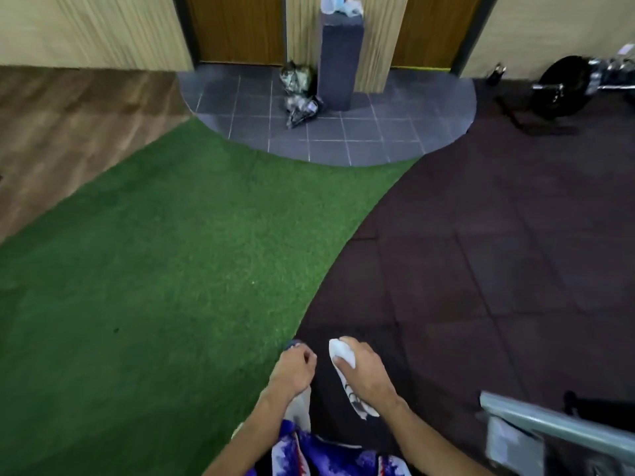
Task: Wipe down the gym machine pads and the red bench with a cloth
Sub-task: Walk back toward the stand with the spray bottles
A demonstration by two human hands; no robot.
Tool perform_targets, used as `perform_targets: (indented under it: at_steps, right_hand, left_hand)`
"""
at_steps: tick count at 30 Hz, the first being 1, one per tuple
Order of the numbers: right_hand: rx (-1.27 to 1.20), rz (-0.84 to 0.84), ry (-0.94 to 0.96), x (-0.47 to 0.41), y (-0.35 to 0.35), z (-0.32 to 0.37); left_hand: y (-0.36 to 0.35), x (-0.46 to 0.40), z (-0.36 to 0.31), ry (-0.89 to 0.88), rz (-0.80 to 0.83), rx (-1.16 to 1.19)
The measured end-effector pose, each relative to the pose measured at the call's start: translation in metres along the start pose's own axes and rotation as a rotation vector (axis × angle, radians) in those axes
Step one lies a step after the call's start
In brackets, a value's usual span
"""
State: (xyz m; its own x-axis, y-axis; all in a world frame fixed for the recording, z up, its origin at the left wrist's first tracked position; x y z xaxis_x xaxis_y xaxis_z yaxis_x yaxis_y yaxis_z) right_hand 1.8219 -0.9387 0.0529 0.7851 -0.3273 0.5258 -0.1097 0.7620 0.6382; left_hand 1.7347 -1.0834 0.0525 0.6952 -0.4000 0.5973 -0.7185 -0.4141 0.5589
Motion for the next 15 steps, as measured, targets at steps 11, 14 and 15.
perform_targets:
  at_steps: [11, 14, 15]
  right_hand:
    - [-0.057, -0.082, -0.018, -0.278, 0.165, 0.121]
    - [-0.039, -0.078, 0.012, -0.362, 0.197, 0.14]
    - [-0.044, -0.084, 0.019, -0.392, 0.211, 0.145]
  left_hand:
    - [0.172, -0.258, -0.158, -0.034, 0.075, -0.076]
    - [0.2, -0.336, -0.192, -0.023, 0.08, -0.08]
    - [0.209, -0.365, -0.204, -0.016, 0.079, -0.073]
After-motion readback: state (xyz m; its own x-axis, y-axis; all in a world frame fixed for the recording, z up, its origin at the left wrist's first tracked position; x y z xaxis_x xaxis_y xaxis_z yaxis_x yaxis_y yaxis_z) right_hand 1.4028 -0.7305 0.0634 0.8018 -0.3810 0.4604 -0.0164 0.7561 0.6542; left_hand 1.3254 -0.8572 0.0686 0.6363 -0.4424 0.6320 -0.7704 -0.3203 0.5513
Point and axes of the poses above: each hand's wrist, its own x-axis away from the middle knuckle, its own y-axis out of the back of the hand, z = x × y, the point moved 8 cm from there along -x, towards the middle knuckle, and after that the axes turned 1 degree about x, right-handed, at the moved point
